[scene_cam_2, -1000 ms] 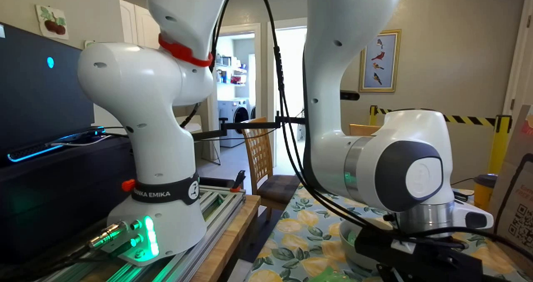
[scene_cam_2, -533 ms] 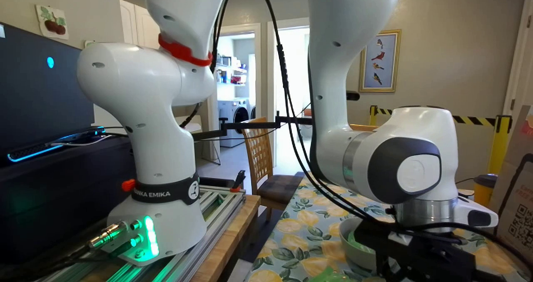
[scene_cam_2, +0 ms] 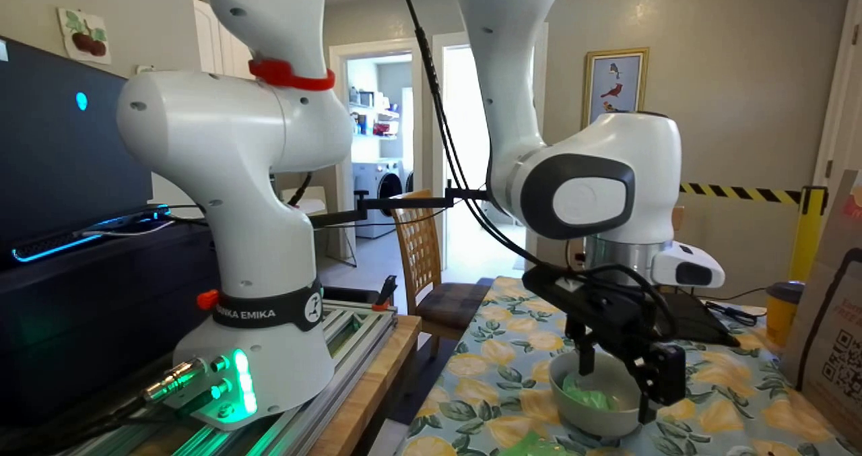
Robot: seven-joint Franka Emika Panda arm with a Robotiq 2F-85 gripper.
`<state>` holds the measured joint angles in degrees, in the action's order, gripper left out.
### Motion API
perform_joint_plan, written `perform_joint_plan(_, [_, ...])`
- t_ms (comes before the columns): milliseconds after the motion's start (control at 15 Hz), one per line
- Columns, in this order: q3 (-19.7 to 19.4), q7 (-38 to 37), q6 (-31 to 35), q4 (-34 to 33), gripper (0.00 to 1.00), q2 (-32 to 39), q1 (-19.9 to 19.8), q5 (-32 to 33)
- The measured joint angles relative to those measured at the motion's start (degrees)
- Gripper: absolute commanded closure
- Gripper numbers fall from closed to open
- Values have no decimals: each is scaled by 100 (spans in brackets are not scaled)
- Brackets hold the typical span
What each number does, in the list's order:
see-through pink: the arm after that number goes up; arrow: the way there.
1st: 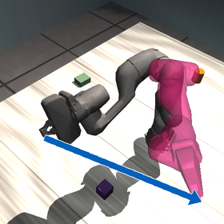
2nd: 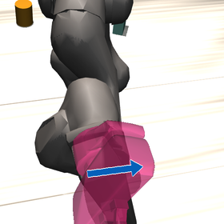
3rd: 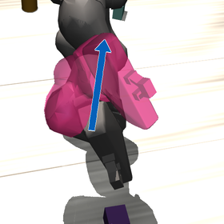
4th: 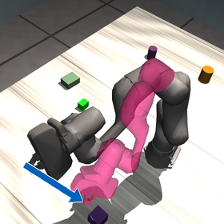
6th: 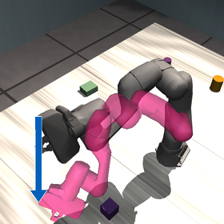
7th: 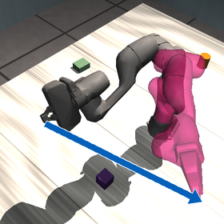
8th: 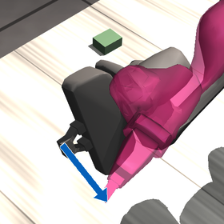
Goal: Put one green sachet on the silver spoon then use the spoon to place the sachet in the grey bowl.
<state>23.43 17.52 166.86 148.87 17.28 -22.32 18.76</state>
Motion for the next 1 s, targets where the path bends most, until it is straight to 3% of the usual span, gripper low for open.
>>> perform_joint_plan(333, [695,-217,-448,408,0,-853,-196,-1225])
perform_joint_plan(400, [624,-204,-532,453,0,-1006,-32,-1508])
perform_joint_plan(600, [-67,-299,-821,550,0,-1468,904,-1917])
perform_joint_plan(800, [-678,-666,-1113,643,0,-1871,1593,-1807])
perform_joint_plan(1000, [-1042,-985,-1402,709,0,-2164,1955,-1468])
